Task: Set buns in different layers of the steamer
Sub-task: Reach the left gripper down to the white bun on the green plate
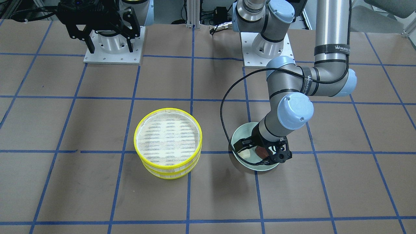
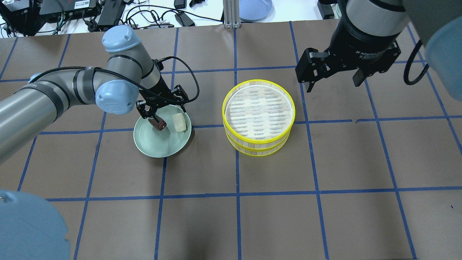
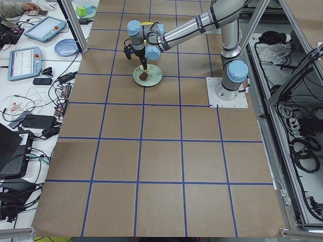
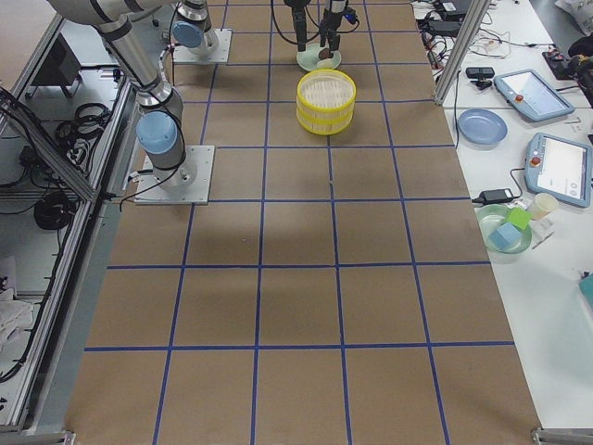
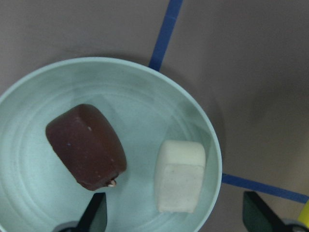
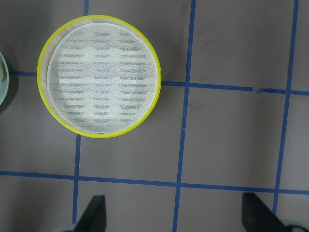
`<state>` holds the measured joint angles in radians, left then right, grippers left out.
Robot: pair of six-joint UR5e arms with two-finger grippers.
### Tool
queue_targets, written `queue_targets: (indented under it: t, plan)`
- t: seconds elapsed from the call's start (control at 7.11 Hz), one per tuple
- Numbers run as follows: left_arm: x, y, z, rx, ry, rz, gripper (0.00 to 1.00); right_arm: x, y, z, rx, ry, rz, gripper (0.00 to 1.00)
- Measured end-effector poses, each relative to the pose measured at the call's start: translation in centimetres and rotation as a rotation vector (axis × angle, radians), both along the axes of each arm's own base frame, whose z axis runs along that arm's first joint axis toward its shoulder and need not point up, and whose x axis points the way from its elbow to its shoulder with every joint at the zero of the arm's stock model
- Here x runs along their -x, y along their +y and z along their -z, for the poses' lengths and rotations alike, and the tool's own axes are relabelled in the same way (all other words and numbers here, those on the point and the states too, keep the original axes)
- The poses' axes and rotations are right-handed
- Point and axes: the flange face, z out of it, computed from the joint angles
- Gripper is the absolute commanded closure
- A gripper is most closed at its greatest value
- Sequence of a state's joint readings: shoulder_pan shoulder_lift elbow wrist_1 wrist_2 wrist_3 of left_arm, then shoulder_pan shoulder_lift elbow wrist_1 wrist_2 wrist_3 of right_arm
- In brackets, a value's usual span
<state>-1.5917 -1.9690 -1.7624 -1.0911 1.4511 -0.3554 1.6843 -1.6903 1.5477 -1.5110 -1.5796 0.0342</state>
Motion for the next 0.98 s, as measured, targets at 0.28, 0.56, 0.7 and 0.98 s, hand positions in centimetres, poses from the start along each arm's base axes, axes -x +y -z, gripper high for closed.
queue_targets:
  t: [0.28,0.56,0.7,0.98]
  plan:
    - [3.7,0.4,1.2,0.008,-0.004,-0.026,0.05,0.0,0.0,0.0,0.000,0.000,0.000,0.00]
    - [4.8,0.2,1.0,0.033,-0.002,-0.004,0.05,0.0,0.1,-0.1,0.001,-0.001,0.000,0.00]
    - [4.8,0.1,0.8,0.044,-0.001,0.031,0.05,0.0,0.1,-0.1,0.002,-0.001,-0.001,0.00]
    - [3.5,0.0,1.1,0.052,-0.050,0.102,0.05,-0.1,0.3,-0.1,0.001,-0.001,-0.003,0.00]
